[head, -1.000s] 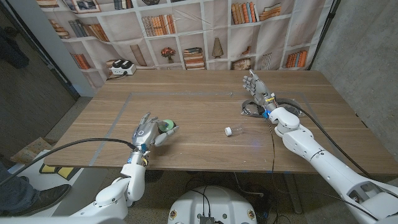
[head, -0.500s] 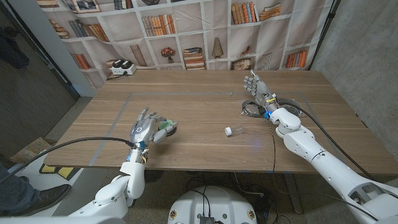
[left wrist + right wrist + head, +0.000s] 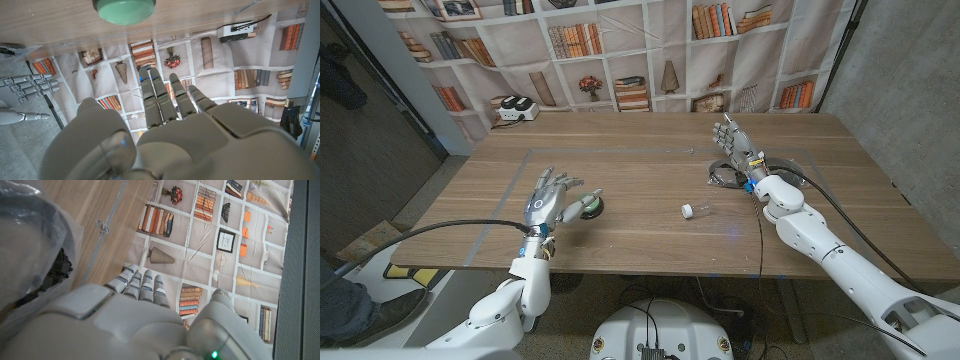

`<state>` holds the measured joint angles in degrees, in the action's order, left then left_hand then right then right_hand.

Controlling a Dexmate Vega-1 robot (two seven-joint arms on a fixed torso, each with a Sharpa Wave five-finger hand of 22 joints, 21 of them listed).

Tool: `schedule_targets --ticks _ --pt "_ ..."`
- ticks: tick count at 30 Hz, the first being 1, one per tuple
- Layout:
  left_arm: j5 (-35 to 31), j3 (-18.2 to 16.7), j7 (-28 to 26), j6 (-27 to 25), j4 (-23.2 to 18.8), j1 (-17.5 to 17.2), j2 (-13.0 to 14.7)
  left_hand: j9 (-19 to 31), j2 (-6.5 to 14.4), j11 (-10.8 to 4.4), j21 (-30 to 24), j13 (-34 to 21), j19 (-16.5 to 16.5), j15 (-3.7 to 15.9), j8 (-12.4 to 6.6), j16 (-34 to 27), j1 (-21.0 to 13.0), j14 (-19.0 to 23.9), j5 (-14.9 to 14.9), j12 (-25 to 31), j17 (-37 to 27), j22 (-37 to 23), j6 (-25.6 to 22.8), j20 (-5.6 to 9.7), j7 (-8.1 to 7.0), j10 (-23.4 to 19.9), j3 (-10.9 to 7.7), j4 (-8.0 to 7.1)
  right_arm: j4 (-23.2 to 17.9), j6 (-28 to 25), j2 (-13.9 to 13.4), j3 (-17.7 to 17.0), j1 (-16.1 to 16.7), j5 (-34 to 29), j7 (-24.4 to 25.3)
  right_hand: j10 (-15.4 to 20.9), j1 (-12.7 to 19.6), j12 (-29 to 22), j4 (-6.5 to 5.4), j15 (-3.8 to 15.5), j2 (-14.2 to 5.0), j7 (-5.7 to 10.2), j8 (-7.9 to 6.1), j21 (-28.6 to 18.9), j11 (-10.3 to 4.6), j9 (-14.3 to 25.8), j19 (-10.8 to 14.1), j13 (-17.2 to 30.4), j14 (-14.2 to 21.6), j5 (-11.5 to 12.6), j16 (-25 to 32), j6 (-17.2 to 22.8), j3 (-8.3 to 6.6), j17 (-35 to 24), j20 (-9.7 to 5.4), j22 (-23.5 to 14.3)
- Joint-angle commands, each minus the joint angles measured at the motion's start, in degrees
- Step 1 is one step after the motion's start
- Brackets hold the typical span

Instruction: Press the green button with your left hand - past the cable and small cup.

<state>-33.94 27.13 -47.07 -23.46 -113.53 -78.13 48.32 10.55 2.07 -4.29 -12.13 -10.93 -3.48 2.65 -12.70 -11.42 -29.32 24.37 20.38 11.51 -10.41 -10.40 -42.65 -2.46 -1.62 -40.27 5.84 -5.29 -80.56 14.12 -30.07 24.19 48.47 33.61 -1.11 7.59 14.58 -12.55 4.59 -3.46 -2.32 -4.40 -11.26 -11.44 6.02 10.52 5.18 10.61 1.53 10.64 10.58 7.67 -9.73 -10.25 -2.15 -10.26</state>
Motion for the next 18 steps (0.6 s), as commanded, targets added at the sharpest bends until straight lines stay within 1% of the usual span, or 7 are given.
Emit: schedule_targets --ticks 1,7,9,13,18 --pt "1.1 -3.4 -0.1 2.5 -0.6 -0.6 0.0 0.2 0.3 0.04 0.0 -0.1 -0.6 3.82 0.23 0.2 -0.4 -0.1 0.2 -0.3 0.0 -0.1 0.5 -0.21 0.17 0.5 0.45 -0.15 -1.7 0.2 -0.6 -0.3 1.2 -0.4 1.7 0.4 0.0 0.2 0.29 -0.12 -0.54 0.15 0.08 0.0 -0.11 0.3 -0.2 0.1 -0.2 0.0 0.0 0.6 0.07 -0.1 -0.68 -0.3" --pt "0.9 -3.5 0.9 2.6 -0.9 -0.3 0.1 0.2 0.3 -0.31 0.0 -0.1 -0.6 3.67 0.25 0.2 -0.4 0.0 0.2 -0.2 0.0 -0.1 0.5 -0.35 0.21 0.3 0.5 -0.16 -2.8 -0.4 -0.9 -0.6 1.6 -0.3 2.3 0.4 0.0 0.2 0.32 -0.11 -0.55 0.19 0.08 0.0 -0.14 0.3 -0.2 0.1 -0.2 0.0 0.0 0.6 0.08 -0.1 -0.67 -0.3" --pt "0.7 -3.5 0.8 2.4 -1.0 -0.5 -0.1 0.2 0.4 -0.23 0.0 -0.1 -0.6 3.66 0.2 0.2 -0.4 0.0 0.1 -0.2 0.0 -0.1 0.3 -0.38 0.06 0.3 0.51 -0.17 -2.6 -0.2 -1.0 -0.5 1.4 -0.4 2.0 0.4 0.0 0.2 0.33 -0.09 -0.58 0.19 0.07 0.0 -0.16 0.3 -0.2 0.1 -0.2 0.0 0.0 0.6 0.08 -0.1 -0.68 -0.3" --pt "1.0 -3.7 1.4 2.0 -1.4 -1.0 -0.3 0.2 0.4 -0.36 0.0 -0.2 -0.6 3.69 0.16 0.3 -0.5 0.1 0.1 -0.1 0.0 -0.1 0.1 -0.39 0.3 0.2 0.57 -0.19 -1.8 0.3 -0.7 -0.3 0.9 -0.5 1.3 0.4 0.1 0.2 0.36 -0.13 -0.63 0.21 0.06 0.0 -0.13 0.3 -0.2 0.1 -0.2 0.0 0.0 0.6 0.06 -0.1 -0.73 -0.3" --pt "0.6 -4.1 2.0 0.9 -2.3 -1.7 -0.1 0.2 0.5 -0.62 0.0 -0.2 -0.6 3.64 0.07 0.3 -0.5 0.1 0.1 0.0 -0.1 -0.1 -0.2 -0.43 0.25 -0.1 0.62 -0.21 -0.6 1.0 -0.1 -0.3 0.3 -0.2 0.6 0.4 0.1 0.2 0.38 -0.13 -0.64 0.2 0.07 0.0 -0.14 0.3 -0.2 0.1 -0.2 0.0 0.0 0.6 0.07 -0.1 -0.75 -0.3"
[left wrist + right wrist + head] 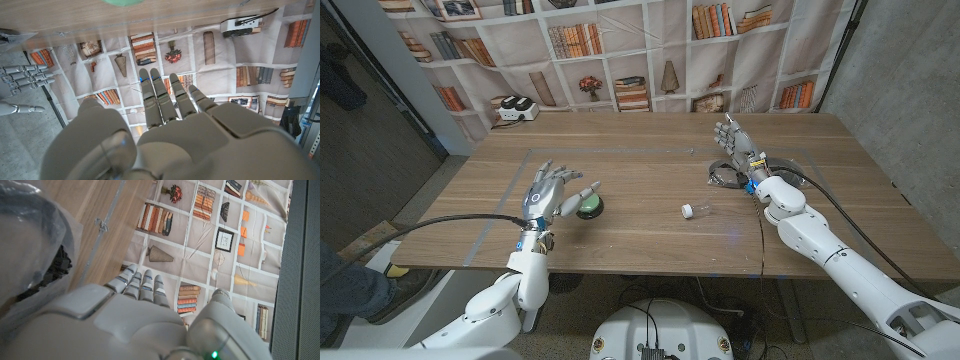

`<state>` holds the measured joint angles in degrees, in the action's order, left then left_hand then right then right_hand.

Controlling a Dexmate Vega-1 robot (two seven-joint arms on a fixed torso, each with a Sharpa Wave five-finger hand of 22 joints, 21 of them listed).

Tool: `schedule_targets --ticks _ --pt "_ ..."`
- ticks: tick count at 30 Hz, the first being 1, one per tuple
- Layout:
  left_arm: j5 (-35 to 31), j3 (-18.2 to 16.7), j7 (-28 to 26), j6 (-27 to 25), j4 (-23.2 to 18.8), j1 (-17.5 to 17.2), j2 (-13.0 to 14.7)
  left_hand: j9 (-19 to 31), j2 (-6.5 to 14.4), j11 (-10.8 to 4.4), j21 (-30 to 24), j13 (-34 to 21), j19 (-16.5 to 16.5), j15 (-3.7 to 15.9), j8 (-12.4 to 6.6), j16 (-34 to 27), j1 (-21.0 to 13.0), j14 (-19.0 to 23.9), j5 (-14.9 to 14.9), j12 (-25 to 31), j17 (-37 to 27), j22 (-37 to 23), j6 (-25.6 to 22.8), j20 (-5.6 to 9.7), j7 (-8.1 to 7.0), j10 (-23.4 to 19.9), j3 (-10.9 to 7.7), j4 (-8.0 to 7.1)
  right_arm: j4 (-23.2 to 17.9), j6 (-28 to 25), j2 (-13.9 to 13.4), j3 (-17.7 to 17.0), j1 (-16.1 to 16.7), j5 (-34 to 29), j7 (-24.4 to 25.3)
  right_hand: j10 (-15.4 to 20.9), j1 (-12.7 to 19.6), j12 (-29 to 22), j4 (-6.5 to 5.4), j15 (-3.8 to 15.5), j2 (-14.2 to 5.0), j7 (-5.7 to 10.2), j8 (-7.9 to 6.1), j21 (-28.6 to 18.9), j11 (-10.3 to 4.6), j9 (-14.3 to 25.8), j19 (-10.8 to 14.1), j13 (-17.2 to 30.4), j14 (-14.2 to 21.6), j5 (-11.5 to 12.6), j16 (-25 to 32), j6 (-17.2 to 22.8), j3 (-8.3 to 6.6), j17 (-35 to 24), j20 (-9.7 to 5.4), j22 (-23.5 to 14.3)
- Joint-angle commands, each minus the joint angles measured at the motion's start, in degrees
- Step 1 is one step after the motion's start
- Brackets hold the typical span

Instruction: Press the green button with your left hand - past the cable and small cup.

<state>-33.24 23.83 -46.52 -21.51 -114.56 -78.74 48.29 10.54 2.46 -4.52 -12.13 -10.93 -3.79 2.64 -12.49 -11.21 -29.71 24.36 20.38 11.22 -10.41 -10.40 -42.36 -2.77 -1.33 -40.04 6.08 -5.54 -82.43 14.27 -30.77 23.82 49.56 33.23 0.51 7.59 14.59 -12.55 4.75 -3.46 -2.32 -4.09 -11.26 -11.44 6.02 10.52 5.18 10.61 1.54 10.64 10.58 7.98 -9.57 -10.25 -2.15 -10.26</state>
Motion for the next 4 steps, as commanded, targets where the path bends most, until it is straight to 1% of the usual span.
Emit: schedule_targets --ticks 1,4 --pt "-0.2 -0.9 1.4 -1.2 -1.6 -1.2 0.0 0.3 0.1 -0.38 0.0 -0.2 -0.3 3.7 -0.13 0.0 -0.1 0.2 0.1 0.3 -0.1 -0.1 -0.5 -0.13 -0.07 -0.3 0.39 0.03 1.5 1.0 0.7 0.1 -0.9 0.2 -1.2 0.4 0.1 0.2 0.22 -0.15 -0.64 -0.12 0.07 0.0 -0.17 0.3 -0.2 0.1 -0.2 0.0 0.0 0.3 -0.09 -0.1 -0.74 -0.3" --pt "-0.5 -1.2 1.3 -1.6 -2.1 -1.6 0.1 0.3 0.1 -0.42 0.0 -0.2 -0.3 3.72 -0.13 0.0 -0.1 0.2 0.0 0.3 -0.1 -0.1 -0.6 -0.11 -0.11 -0.3 0.42 0.02 1.9 0.9 0.9 0.3 -1.2 0.4 -1.5 0.4 0.1 0.2 0.23 -0.18 -0.64 -0.19 0.06 0.0 -0.18 0.3 -0.2 0.1 -0.2 0.0 0.0 0.3 -0.08 -0.1 -0.75 -0.3"
